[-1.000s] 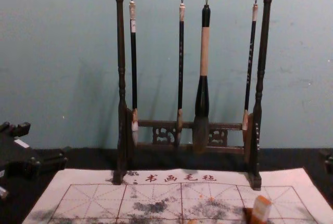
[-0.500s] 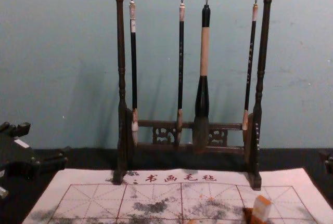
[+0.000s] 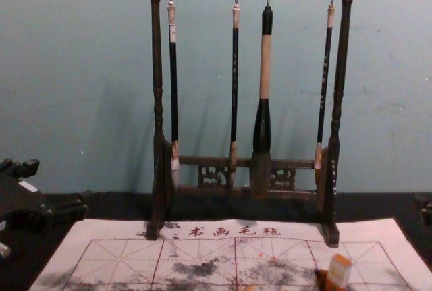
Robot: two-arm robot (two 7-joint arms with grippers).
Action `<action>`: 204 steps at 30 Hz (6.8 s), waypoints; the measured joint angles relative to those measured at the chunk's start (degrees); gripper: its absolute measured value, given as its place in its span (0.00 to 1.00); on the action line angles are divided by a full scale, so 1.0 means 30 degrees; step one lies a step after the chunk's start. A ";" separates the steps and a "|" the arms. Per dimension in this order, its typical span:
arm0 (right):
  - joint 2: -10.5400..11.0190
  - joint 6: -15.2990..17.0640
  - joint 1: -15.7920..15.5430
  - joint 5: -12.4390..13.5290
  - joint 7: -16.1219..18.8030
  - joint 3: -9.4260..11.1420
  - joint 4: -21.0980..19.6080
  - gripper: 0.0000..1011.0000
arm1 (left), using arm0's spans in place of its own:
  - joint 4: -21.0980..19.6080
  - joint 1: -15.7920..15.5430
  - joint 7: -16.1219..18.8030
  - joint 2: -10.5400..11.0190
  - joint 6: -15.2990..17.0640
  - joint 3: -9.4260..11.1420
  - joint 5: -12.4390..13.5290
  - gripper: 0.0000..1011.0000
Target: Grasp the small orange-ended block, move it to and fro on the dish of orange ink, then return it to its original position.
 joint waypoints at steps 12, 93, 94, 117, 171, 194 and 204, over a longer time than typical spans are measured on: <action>-0.0001 0.0000 -0.0001 0.0000 0.0000 0.0000 0.0000 0.99 | 0.0001 -0.0001 -0.0001 0.0001 0.0001 0.0000 0.0000 0.99; -0.3597 0.1934 -0.1764 0.0917 0.6570 0.0423 -0.0605 0.99 | 0.0001 -0.0001 -0.0001 0.0001 0.0001 -0.0001 0.0000 0.99; -0.3608 0.1953 -0.1763 0.0903 0.6591 0.0437 -0.0612 0.99 | 0.0001 -0.0001 -0.0001 0.0001 0.0000 0.0000 0.0001 0.99; -0.3581 0.1924 -0.1768 0.0917 0.6532 0.0388 -0.0626 0.75 | 0.0001 0.0000 0.0000 0.0001 0.0001 0.0000 0.0000 0.99; -0.3152 0.5513 -0.0745 0.2122 0.8376 0.1624 -0.3718 0.10 | 0.0001 -0.0001 0.0000 0.0001 0.0001 0.0000 0.0000 0.99; -0.3860 0.6579 0.4143 0.2358 1.2524 -0.2557 0.0529 0.10 | 0.0001 -0.0002 0.0000 0.0001 0.0001 -0.0001 0.0000 0.99; -0.3898 0.6787 0.4934 0.2176 1.2749 -0.3602 0.1682 0.10 | 0.0001 -0.0001 0.0000 0.0001 0.0001 0.0000 0.0000 0.99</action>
